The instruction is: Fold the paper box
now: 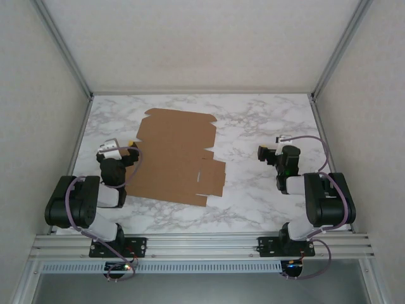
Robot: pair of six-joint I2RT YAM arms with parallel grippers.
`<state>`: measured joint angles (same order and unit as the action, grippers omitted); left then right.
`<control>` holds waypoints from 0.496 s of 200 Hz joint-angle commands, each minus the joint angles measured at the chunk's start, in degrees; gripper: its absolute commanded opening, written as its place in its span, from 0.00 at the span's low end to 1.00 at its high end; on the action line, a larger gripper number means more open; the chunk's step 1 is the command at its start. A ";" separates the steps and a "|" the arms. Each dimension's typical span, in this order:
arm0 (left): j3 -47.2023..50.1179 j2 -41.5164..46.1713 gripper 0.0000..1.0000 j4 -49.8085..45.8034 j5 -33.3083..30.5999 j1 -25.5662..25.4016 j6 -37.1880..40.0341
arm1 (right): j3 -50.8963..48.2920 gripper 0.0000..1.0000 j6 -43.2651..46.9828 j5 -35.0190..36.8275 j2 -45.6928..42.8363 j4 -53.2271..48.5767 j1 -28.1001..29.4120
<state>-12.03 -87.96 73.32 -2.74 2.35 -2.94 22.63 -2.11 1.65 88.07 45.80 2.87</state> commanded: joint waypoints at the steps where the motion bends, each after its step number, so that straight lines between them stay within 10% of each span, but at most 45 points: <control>1: -0.73 -0.09 0.99 0.85 -0.15 -0.15 0.37 | 0.63 0.99 1.05 -0.01 0.26 0.26 -0.19; 99: -0.81 -0.09 1.00 0.77 0.02 -0.01 0.29 | 0.86 0.99 1.05 -0.31 0.27 -0.04 -0.33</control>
<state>-12.03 -87.96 73.30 -2.74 2.35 -2.94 22.63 -2.11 1.63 88.07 45.78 2.87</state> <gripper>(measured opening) 0.994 0.990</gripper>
